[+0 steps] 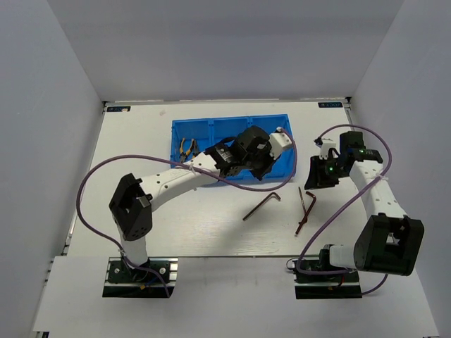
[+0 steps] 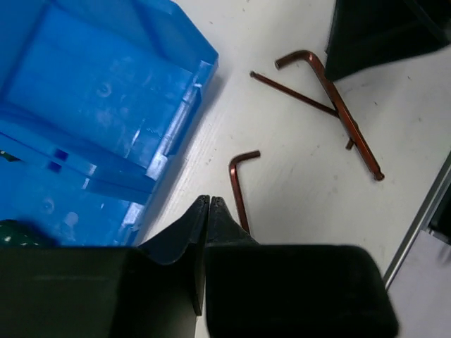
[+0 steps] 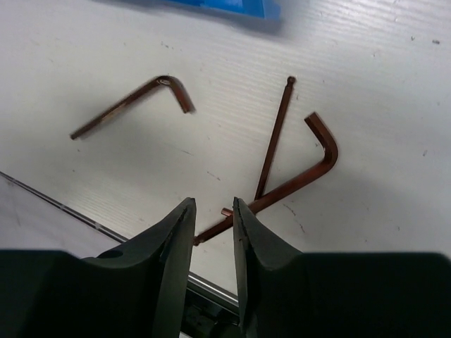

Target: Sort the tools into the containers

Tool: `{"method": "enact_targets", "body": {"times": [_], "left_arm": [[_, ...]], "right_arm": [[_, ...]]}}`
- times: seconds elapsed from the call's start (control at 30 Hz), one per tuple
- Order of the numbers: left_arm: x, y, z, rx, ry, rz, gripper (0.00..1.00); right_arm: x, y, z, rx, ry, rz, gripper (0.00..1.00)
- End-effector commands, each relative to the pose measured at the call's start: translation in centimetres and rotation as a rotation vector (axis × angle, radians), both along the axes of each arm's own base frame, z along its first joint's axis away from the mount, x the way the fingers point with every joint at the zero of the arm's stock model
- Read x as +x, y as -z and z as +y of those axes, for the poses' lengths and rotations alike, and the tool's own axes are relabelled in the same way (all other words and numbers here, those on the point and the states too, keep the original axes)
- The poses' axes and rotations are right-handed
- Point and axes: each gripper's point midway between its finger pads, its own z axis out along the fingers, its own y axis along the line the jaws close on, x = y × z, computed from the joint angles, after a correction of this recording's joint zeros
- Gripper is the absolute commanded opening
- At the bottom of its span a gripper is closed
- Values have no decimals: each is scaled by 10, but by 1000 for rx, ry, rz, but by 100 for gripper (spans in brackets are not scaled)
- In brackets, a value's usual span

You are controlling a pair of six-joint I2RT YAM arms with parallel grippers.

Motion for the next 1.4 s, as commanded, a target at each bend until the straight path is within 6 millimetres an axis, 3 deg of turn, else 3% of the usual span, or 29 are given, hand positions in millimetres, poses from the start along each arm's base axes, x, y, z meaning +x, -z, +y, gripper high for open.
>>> {"method": "enact_targets", "body": {"times": [0.0, 0.23, 0.3, 0.33, 0.37, 0.4, 0.47, 0.5, 0.6, 0.87, 1.1, 1.23, 1.37], "left_arm": [[13, -19, -2, -37, -27, -27, 0], [8, -9, -7, -32, 4, 4, 0], [5, 6, -7, -1, 10, 33, 0], [0, 28, -2, 43, 20, 74, 0], [-5, 34, -1, 46, 27, 98, 15], [-12, 56, 4, 84, 36, 137, 26], [-27, 78, 6, 126, 50, 174, 43], [-34, 91, 9, 138, 54, 208, 46], [-35, 103, 13, 150, 40, 217, 49], [-47, 147, 20, 243, 35, 268, 49], [-53, 174, 27, 327, -6, 258, 47], [-56, 196, 38, 428, -45, 236, 41], [-57, 206, 43, 473, -65, 228, 17]], "right_arm": [[-3, -5, -5, -29, -6, -47, 34], [-8, -1, -7, -41, -6, -55, 39], [-9, 1, -5, -33, -9, -49, 43], [-9, 1, -6, -34, -10, -50, 45], [-9, 1, -5, -31, -9, -47, 45], [-9, 1, -5, -30, -8, -46, 46], [-10, 3, -5, -32, -9, -41, 48], [-9, 3, -6, -30, -7, -42, 48], [-11, 4, -5, -28, -8, -37, 49], [-10, 4, -6, -29, 6, -33, 49], [-8, 3, -10, -33, 21, -41, 49], [-7, 1, -10, -26, 29, -46, 49], [-8, 0, -12, -24, 40, -47, 49]]}}
